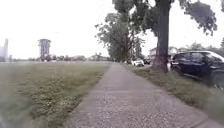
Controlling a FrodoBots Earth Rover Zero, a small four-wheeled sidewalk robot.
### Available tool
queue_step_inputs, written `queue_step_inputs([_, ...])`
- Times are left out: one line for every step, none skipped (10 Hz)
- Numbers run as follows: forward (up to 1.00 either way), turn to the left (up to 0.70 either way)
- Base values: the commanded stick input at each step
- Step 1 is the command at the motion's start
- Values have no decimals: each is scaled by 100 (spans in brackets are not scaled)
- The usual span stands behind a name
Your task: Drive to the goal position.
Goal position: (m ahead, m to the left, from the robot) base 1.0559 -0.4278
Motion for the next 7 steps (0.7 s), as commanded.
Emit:
queue_step_inputs([70, 0])
queue_step_inputs([70, 0])
queue_step_inputs([70, 0])
queue_step_inputs([70, 0])
queue_step_inputs([70, 0])
queue_step_inputs([70, 0])
queue_step_inputs([70, 0])
